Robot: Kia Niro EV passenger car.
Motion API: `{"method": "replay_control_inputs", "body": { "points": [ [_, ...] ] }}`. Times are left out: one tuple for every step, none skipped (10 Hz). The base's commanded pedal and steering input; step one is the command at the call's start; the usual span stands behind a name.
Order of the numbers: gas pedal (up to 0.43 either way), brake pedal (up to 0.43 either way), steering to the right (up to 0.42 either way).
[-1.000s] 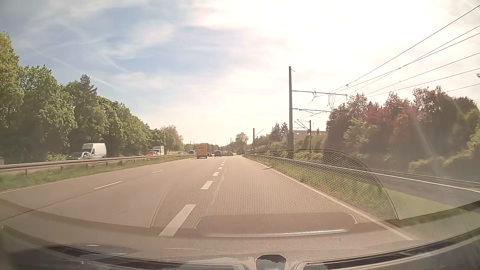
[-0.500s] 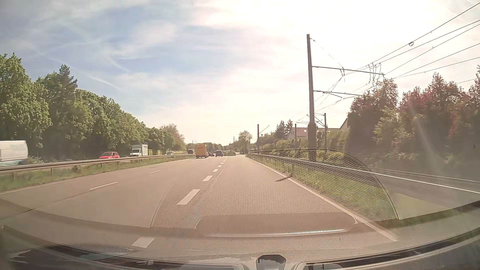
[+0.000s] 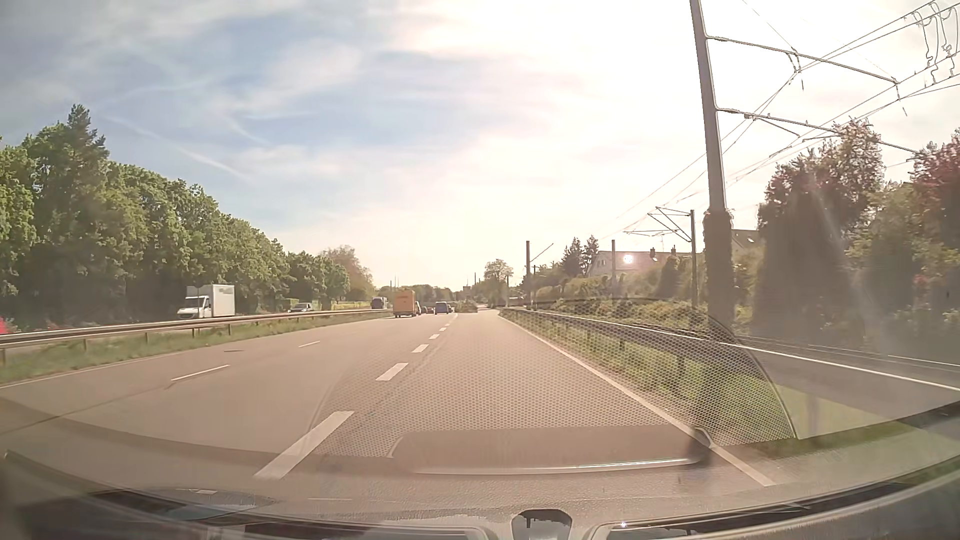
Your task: Follow the waypoints while adhering to traffic rules and regulations
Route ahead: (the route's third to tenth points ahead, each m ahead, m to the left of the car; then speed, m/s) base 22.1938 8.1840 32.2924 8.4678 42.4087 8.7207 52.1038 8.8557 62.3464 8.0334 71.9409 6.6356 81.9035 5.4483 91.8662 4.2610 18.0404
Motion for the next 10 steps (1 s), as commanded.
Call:
{"method": "replay_control_inputs", "body": {
  "points": [
    [0.079, 0.0, -0.008],
    [0.079, 0.0, -0.009],
    [0.079, 0.0, -0.009],
    [0.079, 0.0, -0.009],
    [0.079, 0.0, -0.009],
    [0.079, 0.0, -0.009],
    [0.079, 0.0, -0.009],
    [0.079, 0.0, -0.008],
    [0.079, 0.0, -0.009],
    [0.079, 0.0, -0.008]
  ]
}}
